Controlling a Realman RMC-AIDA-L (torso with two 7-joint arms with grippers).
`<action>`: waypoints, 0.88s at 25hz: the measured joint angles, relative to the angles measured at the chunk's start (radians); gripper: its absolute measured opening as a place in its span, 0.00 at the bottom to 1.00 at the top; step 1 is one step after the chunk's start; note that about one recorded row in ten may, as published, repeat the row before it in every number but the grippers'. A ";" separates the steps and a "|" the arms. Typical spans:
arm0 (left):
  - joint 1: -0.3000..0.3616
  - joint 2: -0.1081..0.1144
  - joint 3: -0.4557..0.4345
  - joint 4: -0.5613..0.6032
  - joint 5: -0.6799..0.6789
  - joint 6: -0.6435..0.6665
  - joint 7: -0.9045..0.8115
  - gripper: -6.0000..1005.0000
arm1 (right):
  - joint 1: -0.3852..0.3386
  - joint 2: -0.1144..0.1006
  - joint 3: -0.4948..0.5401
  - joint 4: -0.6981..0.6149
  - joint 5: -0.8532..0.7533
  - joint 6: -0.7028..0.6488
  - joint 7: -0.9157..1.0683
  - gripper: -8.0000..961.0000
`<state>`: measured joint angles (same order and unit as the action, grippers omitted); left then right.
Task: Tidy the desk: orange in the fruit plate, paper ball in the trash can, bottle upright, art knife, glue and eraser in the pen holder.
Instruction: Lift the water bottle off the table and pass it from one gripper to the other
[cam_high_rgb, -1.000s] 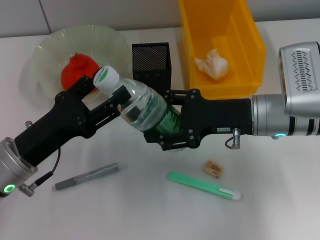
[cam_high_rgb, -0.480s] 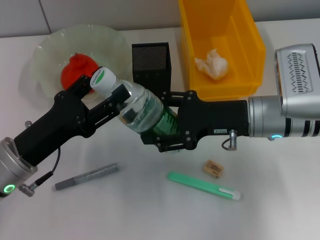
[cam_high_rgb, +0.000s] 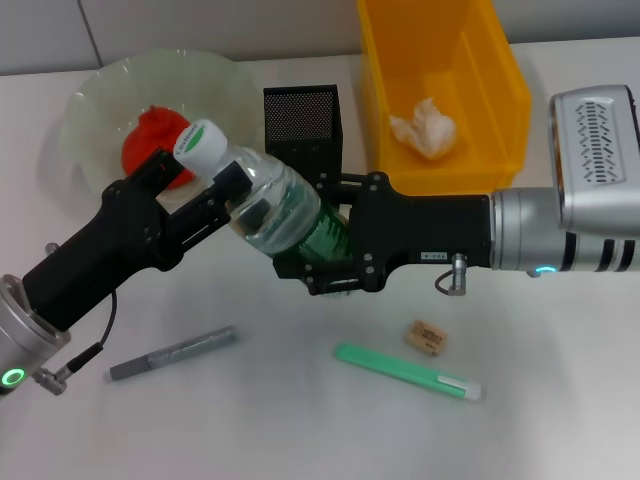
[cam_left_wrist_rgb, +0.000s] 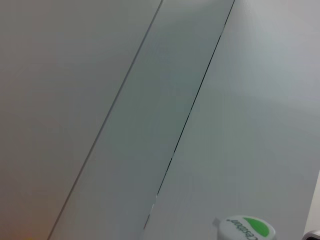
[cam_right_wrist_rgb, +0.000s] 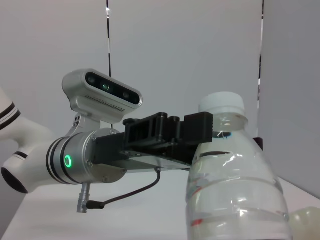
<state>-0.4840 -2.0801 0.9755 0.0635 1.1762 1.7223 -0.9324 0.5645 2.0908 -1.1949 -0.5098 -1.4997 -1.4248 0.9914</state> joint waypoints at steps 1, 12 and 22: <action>0.000 0.000 0.000 -0.002 0.000 0.001 0.000 0.82 | 0.008 0.000 -0.001 0.011 0.000 0.000 -0.002 0.83; -0.005 0.000 -0.012 -0.025 -0.024 0.004 -0.030 0.77 | 0.023 0.002 -0.002 0.038 0.015 0.001 -0.021 0.84; -0.009 0.000 -0.012 -0.025 -0.029 -0.004 -0.064 0.68 | 0.031 0.002 -0.012 0.044 0.018 0.005 -0.022 0.84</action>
<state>-0.4926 -2.0801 0.9634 0.0383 1.1469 1.7186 -0.9961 0.5951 2.0924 -1.2069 -0.4662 -1.4816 -1.4199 0.9695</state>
